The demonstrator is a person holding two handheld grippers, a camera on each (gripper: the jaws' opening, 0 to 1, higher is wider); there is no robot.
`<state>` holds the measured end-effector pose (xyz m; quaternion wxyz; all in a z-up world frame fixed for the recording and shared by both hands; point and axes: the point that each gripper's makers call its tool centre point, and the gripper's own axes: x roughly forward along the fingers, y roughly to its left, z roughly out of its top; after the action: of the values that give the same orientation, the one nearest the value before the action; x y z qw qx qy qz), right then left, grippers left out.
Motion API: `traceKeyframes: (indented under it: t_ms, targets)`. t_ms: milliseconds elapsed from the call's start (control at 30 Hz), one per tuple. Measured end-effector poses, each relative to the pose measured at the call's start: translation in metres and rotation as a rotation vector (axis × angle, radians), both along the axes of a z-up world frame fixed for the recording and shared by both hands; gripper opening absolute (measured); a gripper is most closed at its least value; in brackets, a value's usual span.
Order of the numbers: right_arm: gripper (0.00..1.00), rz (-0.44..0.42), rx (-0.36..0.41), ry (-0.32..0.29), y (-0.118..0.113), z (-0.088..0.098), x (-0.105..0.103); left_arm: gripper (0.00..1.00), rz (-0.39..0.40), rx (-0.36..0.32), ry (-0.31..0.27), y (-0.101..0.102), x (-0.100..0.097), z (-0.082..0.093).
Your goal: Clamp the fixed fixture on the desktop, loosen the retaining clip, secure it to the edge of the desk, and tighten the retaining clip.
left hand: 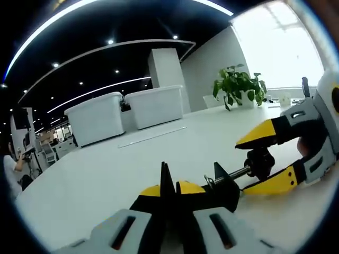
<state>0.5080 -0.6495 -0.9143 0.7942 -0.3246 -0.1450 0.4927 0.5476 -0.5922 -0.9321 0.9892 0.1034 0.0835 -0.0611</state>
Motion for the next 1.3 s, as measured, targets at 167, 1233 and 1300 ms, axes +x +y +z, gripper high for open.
traceKeyframes:
  t_ms: [167, 1233, 1300]
  targets:
    - [0.22, -0.031, 0.018, 0.041, -0.007, 0.007, -0.002, 0.07, 0.001, 0.0, 0.0, -0.001, -0.002, 0.0]
    - [0.3, -0.032, 0.384, 0.791, -0.03, 0.006, 0.015, 0.07, 0.0, -0.001, 0.0, 0.001, 0.0, -0.002]
    - [0.39, -0.023, 0.355, 0.791, -0.027, 0.001, 0.01, 0.07, 0.0, -0.001, 0.0, 0.001, 0.001, -0.002]
